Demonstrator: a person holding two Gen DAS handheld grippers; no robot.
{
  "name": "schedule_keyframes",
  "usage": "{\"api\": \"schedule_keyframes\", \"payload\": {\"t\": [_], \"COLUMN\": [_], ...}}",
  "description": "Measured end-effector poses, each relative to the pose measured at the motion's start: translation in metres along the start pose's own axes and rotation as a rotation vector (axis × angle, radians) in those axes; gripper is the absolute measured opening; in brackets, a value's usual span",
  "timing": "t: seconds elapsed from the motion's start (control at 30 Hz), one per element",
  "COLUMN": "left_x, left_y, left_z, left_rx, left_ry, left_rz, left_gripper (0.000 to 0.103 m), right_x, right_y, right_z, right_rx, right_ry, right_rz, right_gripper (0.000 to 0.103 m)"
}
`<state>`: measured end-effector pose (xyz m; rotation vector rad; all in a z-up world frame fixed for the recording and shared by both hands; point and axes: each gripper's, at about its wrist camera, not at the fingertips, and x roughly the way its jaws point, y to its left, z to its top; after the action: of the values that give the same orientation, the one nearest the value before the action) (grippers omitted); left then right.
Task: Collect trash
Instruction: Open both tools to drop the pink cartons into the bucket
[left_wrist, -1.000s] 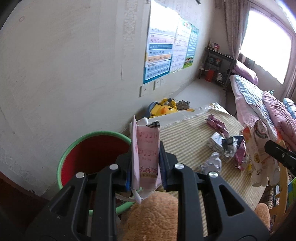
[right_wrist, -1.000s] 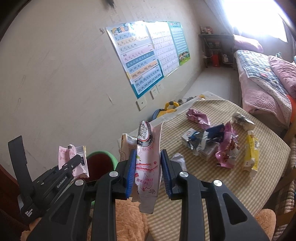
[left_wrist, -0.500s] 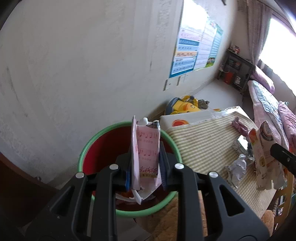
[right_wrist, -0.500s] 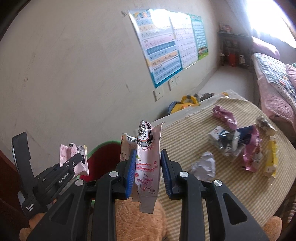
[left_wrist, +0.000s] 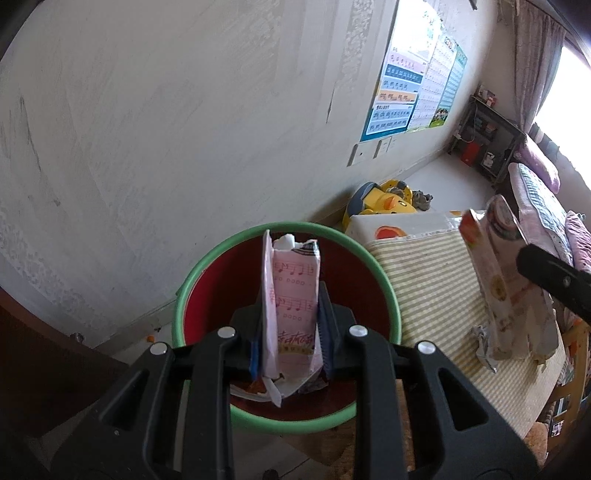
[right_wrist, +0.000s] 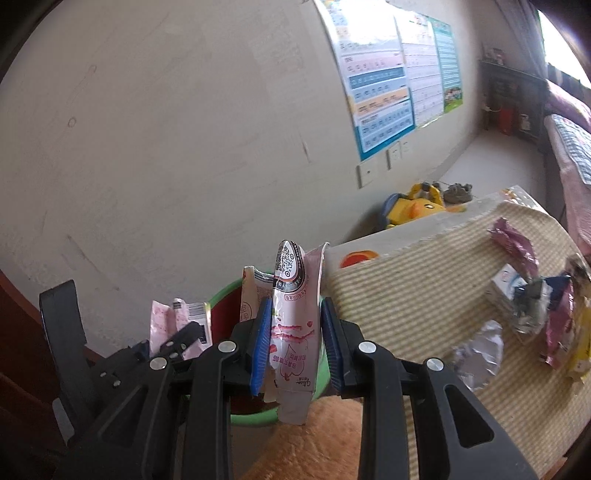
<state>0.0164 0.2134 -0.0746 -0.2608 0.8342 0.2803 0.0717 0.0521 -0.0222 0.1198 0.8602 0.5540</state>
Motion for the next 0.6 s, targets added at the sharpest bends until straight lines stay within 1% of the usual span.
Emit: {"api": "schedule_keyframes", "payload": {"t": [0.13, 0.6], "left_x": [0.006, 0.022], "left_y": [0.006, 0.016], "left_z": [-0.002, -0.005], "left_rx": [-0.015, -0.043], "left_ry": [0.018, 0.061], "left_rz": [-0.004, -0.023], "left_gripper": [0.023, 0.023], "right_x": [0.011, 0.03], "right_y": [0.009, 0.011], "right_z": [0.0, 0.0], "right_rx": [-0.018, -0.017], "right_ry": [0.021, 0.055], "right_rz": [0.011, 0.013], "right_gripper": [0.026, 0.027]}}
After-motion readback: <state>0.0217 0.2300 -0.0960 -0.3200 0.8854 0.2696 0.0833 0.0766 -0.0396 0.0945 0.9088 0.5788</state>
